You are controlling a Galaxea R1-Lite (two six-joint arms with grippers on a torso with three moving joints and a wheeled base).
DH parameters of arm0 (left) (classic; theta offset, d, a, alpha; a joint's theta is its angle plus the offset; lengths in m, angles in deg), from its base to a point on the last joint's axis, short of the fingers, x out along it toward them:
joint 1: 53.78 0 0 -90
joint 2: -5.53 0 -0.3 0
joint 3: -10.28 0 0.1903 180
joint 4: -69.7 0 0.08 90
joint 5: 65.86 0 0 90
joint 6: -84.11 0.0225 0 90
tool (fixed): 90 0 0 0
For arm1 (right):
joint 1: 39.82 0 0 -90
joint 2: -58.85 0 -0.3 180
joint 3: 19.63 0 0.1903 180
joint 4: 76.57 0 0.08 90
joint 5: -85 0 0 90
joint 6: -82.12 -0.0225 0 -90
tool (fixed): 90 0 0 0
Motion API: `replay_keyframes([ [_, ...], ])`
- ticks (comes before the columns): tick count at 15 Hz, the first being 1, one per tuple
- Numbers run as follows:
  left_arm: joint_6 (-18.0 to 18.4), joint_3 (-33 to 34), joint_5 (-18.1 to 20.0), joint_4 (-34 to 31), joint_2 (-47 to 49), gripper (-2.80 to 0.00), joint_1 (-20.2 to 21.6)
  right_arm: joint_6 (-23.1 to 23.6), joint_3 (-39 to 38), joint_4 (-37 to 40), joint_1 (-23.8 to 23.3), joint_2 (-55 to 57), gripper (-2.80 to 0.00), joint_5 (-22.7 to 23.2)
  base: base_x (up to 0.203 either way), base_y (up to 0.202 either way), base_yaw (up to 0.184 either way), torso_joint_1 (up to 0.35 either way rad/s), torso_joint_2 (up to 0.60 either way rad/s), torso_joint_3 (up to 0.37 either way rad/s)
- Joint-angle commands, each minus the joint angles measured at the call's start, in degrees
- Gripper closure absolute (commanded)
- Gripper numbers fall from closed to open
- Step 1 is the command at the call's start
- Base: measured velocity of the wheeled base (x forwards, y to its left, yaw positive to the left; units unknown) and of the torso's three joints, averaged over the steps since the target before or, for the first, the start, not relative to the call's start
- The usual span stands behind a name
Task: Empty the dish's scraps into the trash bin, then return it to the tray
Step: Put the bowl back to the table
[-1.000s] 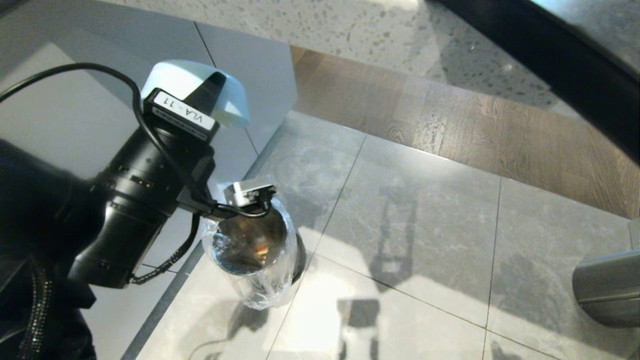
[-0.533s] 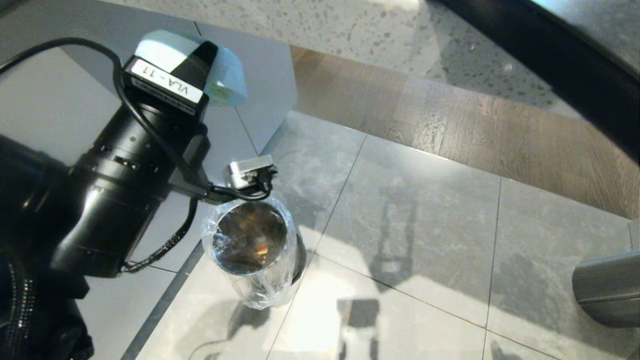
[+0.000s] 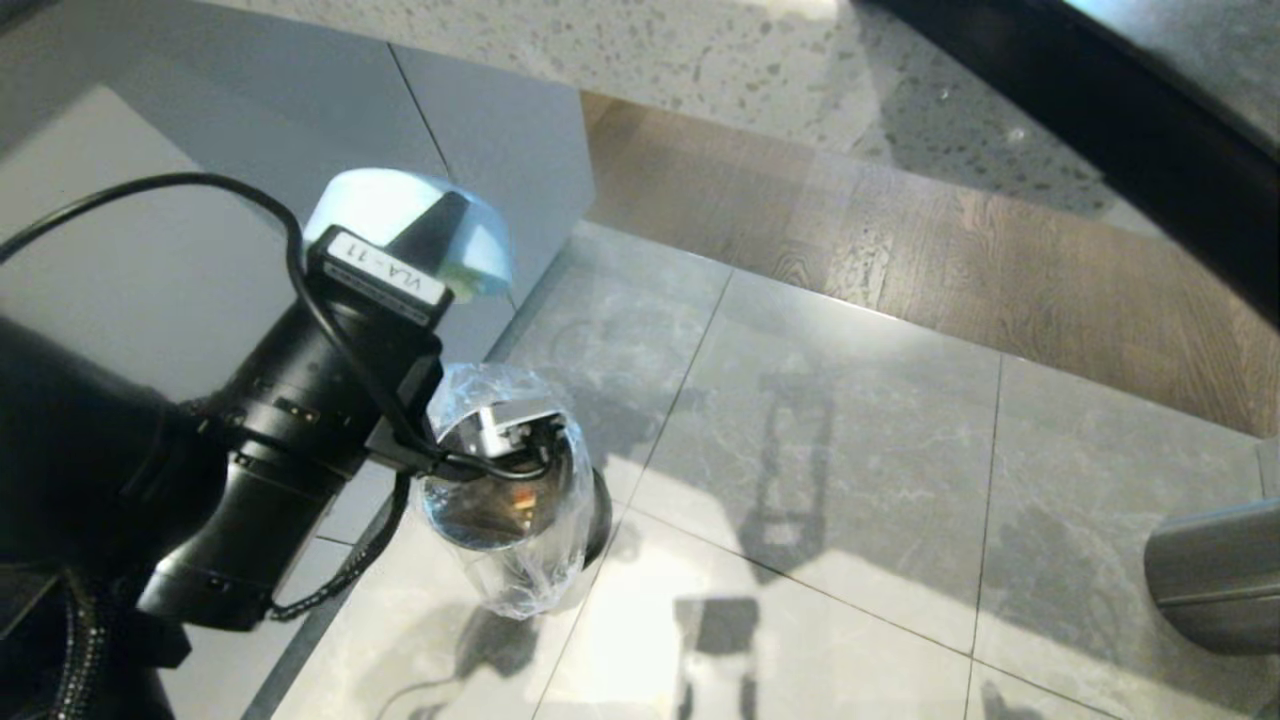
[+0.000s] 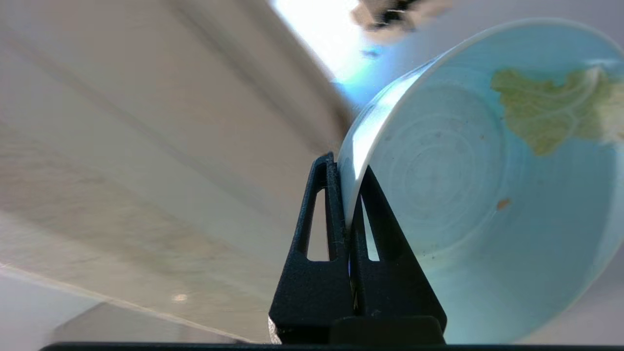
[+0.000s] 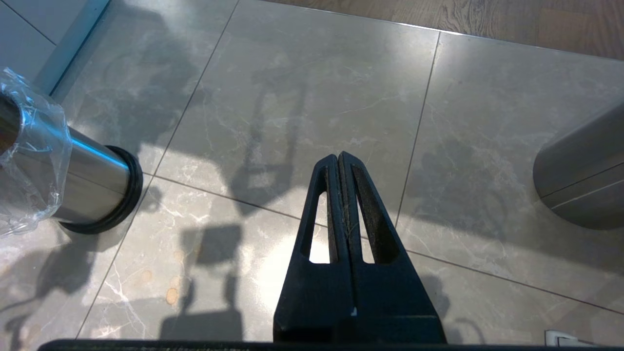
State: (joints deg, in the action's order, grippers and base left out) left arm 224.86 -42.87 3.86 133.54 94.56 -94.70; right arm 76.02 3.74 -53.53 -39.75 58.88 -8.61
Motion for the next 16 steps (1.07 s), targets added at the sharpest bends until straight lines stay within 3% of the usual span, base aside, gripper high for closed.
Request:
replay_keyframes([
  [1, -4.4, 4.4, -6.0, 2.7, 1.2, 0.0, 0.1, 0.0, 0.0, 0.0, 0.0, 0.0, 0.0, 0.0, 0.0, 0.0, 0.0, 0.0, 0.0, 0.0],
  [3, -11.3, 7.9, -10.4, 2.7, 2.3, 0.0, 1.3, 0.0, 0.0, 0.0, 0.0, 0.0, 0.0, 0.0, 0.0, 0.0, 0.0, 0.0, 0.0, 0.0],
  [6, -21.6, 9.1, -11.1, -1.5, 3.0, 0.0, 6.5, 0.0, 0.0, 0.0, 0.0, 0.0, 0.0, 0.0, 0.0, 0.0, 0.0, 0.0, 0.0, 0.0],
  [9, -33.5, 8.9, -10.9, -11.8, 2.0, 0.0, 10.8, 0.0, 0.0, 0.0, 0.0, 0.0, 0.0, 0.0, 0.0, 0.0, 0.0, 0.0, 0.0, 0.0],
  [10, -34.9, 7.8, -10.9, -14.0, 1.4, 0.0, 11.1, 0.0, 0.0, 0.0, 0.0, 0.0, 0.0, 0.0, 0.0, 0.0, 0.0, 0.0, 0.0, 0.0],
  [13, -33.7, 6.5, -10.3, -13.8, 0.6, 0.0, 10.8, 0.0, 0.0, -0.1, 0.0, 0.0, 0.0, 0.0, 0.0, 0.0, 0.0, 0.0, 0.0, 0.0],
  [14, -30.5, 5.8, -9.3, -12.9, -0.2, 0.0, 10.8, 0.0, 0.0, 0.0, 0.0, 0.0, 0.0, 0.0, 0.0, 0.0, 0.0, 0.0, 0.0, 0.0],
  [16, -18.5, 2.6, -4.0, -8.7, -2.0, 0.0, 10.4, 0.0, 0.0, 0.0, 0.0, 0.0, 0.0, 0.0, 0.0, 0.0, 0.0, 0.0, 0.0, 0.0],
])
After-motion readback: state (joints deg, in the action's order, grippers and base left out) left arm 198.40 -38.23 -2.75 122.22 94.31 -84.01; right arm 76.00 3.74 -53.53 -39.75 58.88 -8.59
